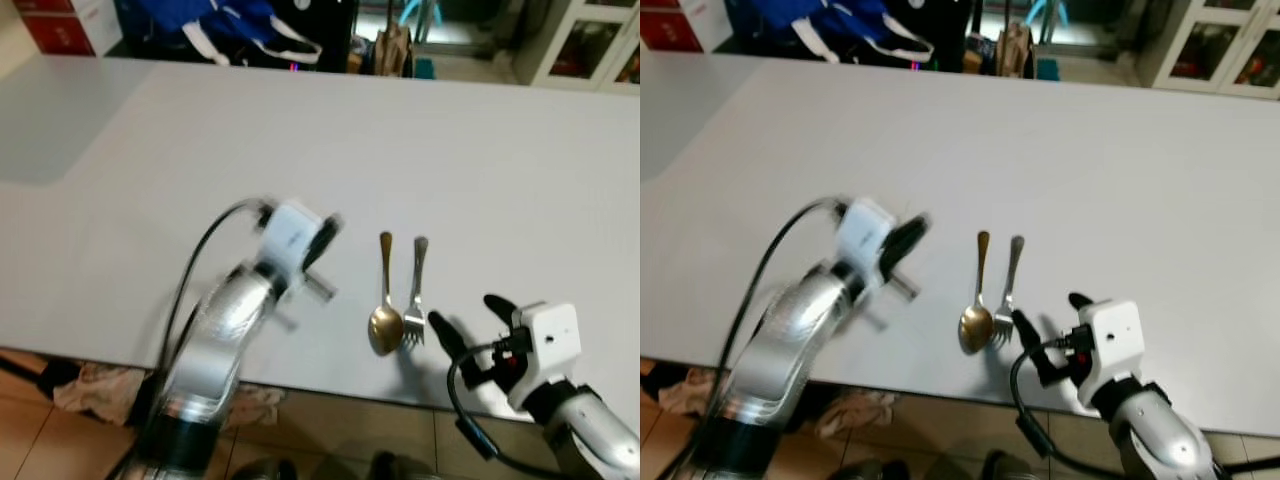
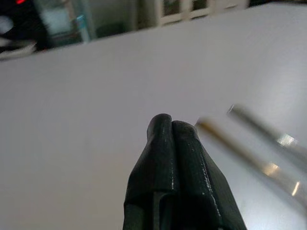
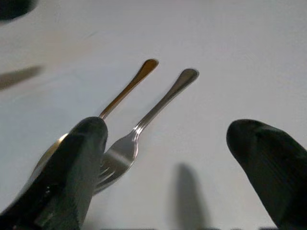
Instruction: Setting the table
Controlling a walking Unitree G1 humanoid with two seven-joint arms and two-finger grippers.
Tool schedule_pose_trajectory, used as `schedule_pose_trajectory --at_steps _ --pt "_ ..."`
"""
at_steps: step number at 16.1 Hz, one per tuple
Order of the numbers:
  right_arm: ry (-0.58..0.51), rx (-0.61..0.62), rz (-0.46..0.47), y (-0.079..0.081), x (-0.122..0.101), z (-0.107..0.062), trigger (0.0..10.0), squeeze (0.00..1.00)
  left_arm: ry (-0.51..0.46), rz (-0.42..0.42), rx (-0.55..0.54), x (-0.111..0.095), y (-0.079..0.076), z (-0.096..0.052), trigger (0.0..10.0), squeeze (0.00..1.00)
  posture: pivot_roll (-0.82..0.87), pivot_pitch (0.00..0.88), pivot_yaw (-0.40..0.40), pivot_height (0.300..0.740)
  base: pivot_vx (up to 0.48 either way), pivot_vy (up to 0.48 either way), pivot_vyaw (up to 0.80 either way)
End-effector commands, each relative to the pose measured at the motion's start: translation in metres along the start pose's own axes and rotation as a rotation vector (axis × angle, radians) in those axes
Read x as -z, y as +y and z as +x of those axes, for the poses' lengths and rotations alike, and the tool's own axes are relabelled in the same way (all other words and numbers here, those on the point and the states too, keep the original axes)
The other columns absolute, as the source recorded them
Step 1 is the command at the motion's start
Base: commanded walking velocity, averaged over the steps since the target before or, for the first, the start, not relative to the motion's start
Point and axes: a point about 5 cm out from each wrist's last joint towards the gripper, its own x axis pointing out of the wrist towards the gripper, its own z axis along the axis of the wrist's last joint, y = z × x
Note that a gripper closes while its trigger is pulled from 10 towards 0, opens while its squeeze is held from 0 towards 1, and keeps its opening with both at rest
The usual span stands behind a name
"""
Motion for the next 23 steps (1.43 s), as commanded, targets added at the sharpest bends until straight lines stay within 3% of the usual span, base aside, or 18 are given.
schedule_pose_trajectory --at_steps 1,4,5,9,18,23 --pt "-0.006 0.054 -0.019 -0.004 0.005 0.003 10.0 0.0 0.009 0.0 -0.032 0.007 -0.002 -0.016 10.0 0.0 -0.1 0.093 0.036 0.74 0.0 0.0 0.0" --pt "-0.019 0.108 -0.017 -0.007 0.009 0.012 10.0 0.0 0.124 -0.085 -0.026 0.03 -0.011 -0.031 10.0 0.0 -0.09 0.073 0.038 0.74 0.0 0.0 0.0" --pt "-0.026 0.111 -0.013 -0.006 0.01 0.016 10.0 0.0 0.121 -0.101 -0.04 0.03 -0.012 -0.032 10.0 0.0 -0.08 0.067 0.039 0.74 0.0 0.0 0.0" --pt "-0.042 0.111 -0.008 -0.005 0.013 0.021 10.0 0.0 0.064 -0.097 -0.043 0.021 -0.011 -0.023 10.0 0.0 -0.08 0.054 0.037 0.74 -0.072 0.149 0.0" --pt "-0.04 0.113 0.008 -0.005 0.019 0.025 10.0 0.0 0.078 -0.128 -0.042 0.021 -0.014 -0.014 10.0 0.0 -0.1 0.055 0.034 0.74 -0.274 0.397 0.0" --pt "-0.044 0.118 0.01 -0.004 0.019 0.025 10.0 0.0 0.093 -0.116 -0.105 0.023 -0.002 -0.006 10.0 0.0 -0.1 0.06 0.029 0.74 -0.102 0.249 0.0"
